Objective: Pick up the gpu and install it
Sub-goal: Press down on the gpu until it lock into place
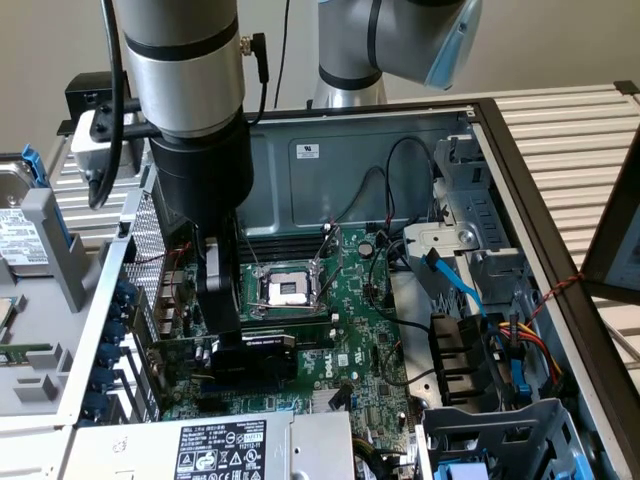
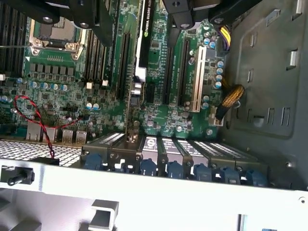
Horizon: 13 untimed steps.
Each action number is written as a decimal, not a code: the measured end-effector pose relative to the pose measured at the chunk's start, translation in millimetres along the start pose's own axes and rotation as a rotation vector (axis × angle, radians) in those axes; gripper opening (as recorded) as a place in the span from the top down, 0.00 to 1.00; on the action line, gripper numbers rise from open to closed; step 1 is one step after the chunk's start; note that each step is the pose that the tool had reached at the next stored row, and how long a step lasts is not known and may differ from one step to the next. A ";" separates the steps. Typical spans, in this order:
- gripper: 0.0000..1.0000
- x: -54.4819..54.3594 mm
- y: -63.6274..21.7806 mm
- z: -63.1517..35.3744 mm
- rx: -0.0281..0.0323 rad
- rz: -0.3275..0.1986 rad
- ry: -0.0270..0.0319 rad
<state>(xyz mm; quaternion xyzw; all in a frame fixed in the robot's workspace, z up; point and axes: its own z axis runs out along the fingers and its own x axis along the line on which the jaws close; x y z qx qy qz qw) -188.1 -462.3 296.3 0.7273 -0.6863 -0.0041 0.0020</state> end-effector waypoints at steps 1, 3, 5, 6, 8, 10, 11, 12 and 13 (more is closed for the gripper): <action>0.43 0.1 0.0 0.0 0.0000 0.000 -0.0005; 0.43 0.1 0.1 0.0 0.0001 0.000 -0.0015; 0.43 0.2 0.2 0.0 0.0002 0.000 -0.0025; 0.45 0.3 0.3 0.0 0.0001 0.000 -0.0030; 0.51 0.4 0.4 0.1 0.0003 0.000 -0.0039; 0.64 0.3 1.3 0.0 0.0002 0.000 -0.0038; 0.64 0.3 1.8 0.0 0.0002 0.000 -0.0039; 0.70 0.3 2.4 0.0 0.0002 0.000 -0.0038; 0.76 0.2 3.3 0.1 0.0003 0.000 -0.0040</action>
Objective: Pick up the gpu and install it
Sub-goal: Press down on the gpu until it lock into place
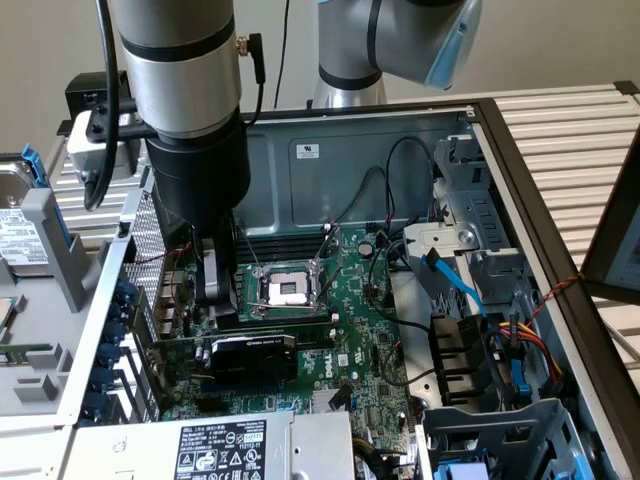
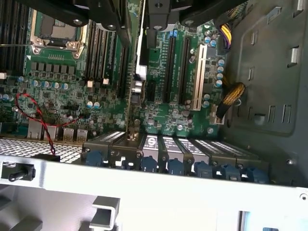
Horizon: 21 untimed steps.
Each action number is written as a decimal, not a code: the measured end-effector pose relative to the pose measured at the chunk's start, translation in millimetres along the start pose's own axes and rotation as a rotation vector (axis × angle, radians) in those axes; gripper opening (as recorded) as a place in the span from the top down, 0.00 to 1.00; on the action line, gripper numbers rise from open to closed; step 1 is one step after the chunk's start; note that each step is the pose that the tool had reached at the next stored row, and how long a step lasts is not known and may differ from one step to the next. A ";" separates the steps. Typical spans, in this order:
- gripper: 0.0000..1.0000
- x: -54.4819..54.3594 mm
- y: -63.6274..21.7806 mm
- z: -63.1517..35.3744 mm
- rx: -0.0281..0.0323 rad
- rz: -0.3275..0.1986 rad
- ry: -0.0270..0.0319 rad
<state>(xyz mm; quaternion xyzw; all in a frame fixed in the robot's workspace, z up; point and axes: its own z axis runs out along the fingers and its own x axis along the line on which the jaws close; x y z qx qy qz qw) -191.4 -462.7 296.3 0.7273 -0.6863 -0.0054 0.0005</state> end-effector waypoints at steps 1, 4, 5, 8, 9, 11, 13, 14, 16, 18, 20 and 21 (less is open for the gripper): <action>0.82 -0.1 0.8 0.0 -0.0001 0.000 0.0001; 0.89 -0.3 5.2 0.4 0.0000 0.000 0.0000; 0.89 -0.6 7.5 1.4 0.0000 0.000 0.0006; 0.89 -3.2 15.3 6.9 -0.0002 0.000 0.0024; 0.89 -4.5 16.6 8.7 0.0000 0.000 0.0023; 0.89 -6.0 17.7 11.6 0.0006 0.001 0.0034; 0.89 -6.2 17.7 13.7 0.0023 0.001 0.0068; 0.89 -6.3 17.7 14.6 0.0031 0.002 0.0092; 0.89 -6.3 17.8 16.5 0.0046 0.003 0.0147; 0.89 -6.2 17.7 18.5 0.0054 0.003 0.0192; 0.89 -6.7 17.8 20.0 0.0053 0.003 0.0198; 0.89 -7.3 17.8 20.8 0.0053 0.003 0.0198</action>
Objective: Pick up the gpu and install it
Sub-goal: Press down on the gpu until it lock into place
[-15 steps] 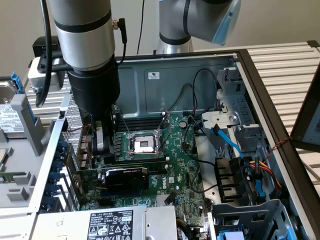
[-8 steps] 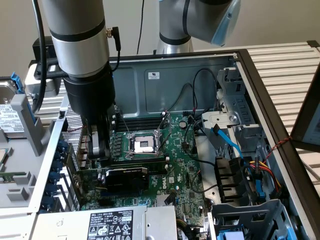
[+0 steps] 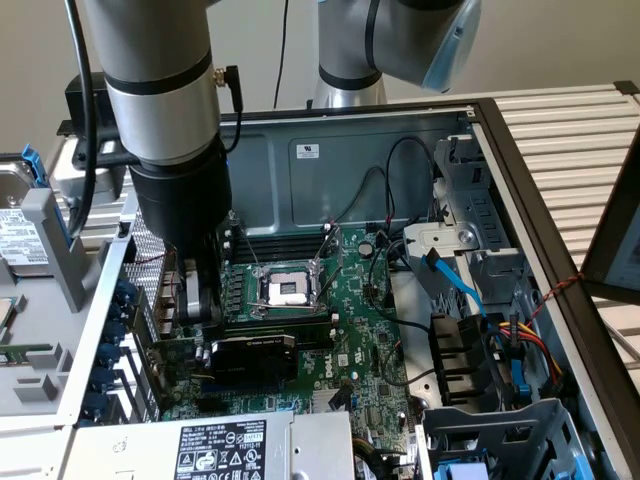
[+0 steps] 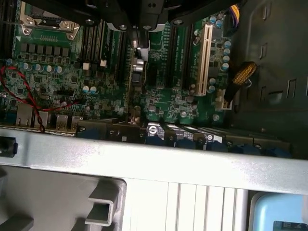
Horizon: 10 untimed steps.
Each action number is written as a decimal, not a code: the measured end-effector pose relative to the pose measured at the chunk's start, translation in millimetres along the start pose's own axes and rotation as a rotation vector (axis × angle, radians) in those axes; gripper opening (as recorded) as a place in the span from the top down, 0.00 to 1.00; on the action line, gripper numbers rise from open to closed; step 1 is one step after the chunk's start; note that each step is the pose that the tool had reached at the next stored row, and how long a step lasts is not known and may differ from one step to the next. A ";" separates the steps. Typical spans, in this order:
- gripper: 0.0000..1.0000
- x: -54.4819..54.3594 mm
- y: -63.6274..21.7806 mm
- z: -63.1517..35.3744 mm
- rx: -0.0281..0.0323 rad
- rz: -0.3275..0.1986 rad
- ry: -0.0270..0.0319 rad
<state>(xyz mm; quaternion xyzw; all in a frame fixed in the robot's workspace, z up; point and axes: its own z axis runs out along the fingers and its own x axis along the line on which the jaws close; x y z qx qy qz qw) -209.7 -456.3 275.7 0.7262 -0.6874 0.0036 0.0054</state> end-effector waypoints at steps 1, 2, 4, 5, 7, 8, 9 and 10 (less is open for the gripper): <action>0.89 -0.9 -0.1 0.6 0.0001 0.000 0.0000; 0.89 -1.6 -0.2 1.4 0.0003 0.000 -0.0001; 0.89 -1.9 -0.2 3.5 0.0007 0.000 0.0008; 0.89 -2.1 -0.2 4.9 0.0009 0.000 0.0015; 0.89 -2.7 -0.2 7.0 0.0005 0.000 0.0030; 0.89 -2.7 -0.3 7.3 0.0003 0.000 0.0033; 0.89 -2.9 -0.3 7.7 0.0006 0.000 0.0031; 0.89 -2.9 -0.1 8.3 0.0010 0.000 0.0028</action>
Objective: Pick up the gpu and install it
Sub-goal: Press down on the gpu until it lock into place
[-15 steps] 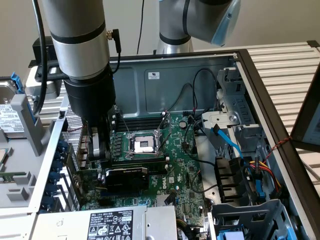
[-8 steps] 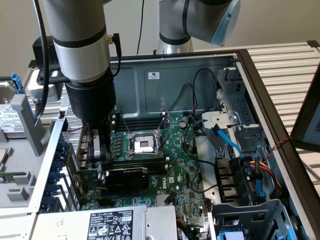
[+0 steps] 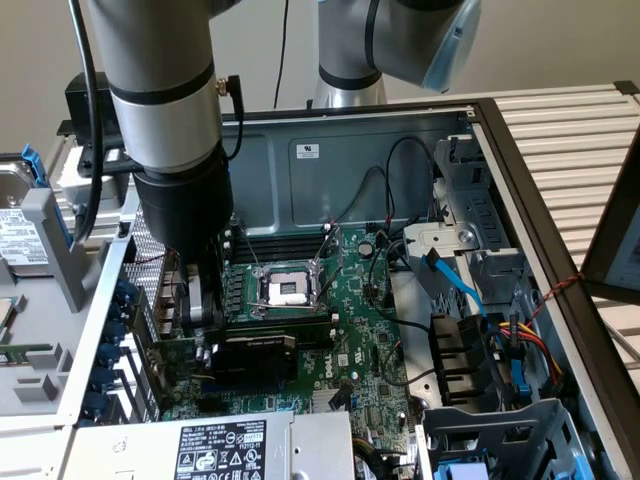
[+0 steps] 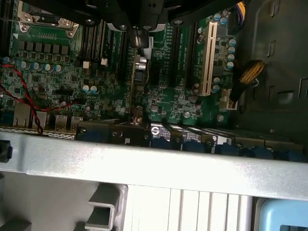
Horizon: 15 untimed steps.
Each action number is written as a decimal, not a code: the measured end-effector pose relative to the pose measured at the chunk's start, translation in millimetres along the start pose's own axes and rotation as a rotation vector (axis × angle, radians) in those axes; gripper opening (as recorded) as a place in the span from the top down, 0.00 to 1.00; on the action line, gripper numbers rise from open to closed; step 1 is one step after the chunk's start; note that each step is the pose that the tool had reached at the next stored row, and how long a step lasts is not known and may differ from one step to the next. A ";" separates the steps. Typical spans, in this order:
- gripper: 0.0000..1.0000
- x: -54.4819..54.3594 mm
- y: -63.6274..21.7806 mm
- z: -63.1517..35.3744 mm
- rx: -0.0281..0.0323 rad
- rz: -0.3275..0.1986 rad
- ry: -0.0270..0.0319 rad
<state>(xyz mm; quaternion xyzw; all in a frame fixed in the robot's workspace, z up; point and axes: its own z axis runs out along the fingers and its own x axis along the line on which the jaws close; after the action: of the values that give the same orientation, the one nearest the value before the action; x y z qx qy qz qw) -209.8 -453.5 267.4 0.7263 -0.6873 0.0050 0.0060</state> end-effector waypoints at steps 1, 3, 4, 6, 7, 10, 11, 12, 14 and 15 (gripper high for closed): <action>0.89 -0.1 0.2 0.3 -0.0001 0.000 0.0003; 0.89 -0.1 0.8 0.5 -0.0004 0.000 0.0006; 0.89 -0.2 1.3 0.8 -0.0007 0.000 0.0005; 0.89 -0.2 1.9 1.0 -0.0028 0.000 0.0005; 0.89 -0.2 2.0 1.1 -0.0031 0.000 0.0006; 0.89 -0.2 2.3 2.1 -0.0033 0.000 0.0004; 0.89 -0.2 2.5 2.2 -0.0045 0.000 0.0003; 0.89 -0.3 2.6 2.2 -0.0066 0.000 0.0001; 0.89 -0.5 2.9 -0.7 -0.0078 0.000 -0.0020; 0.89 -0.3 2.9 -5.4 -0.0082 0.000 -0.0013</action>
<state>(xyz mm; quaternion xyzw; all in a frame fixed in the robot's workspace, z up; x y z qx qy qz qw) -212.8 -453.3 272.8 0.7261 -0.6875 0.0017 0.0086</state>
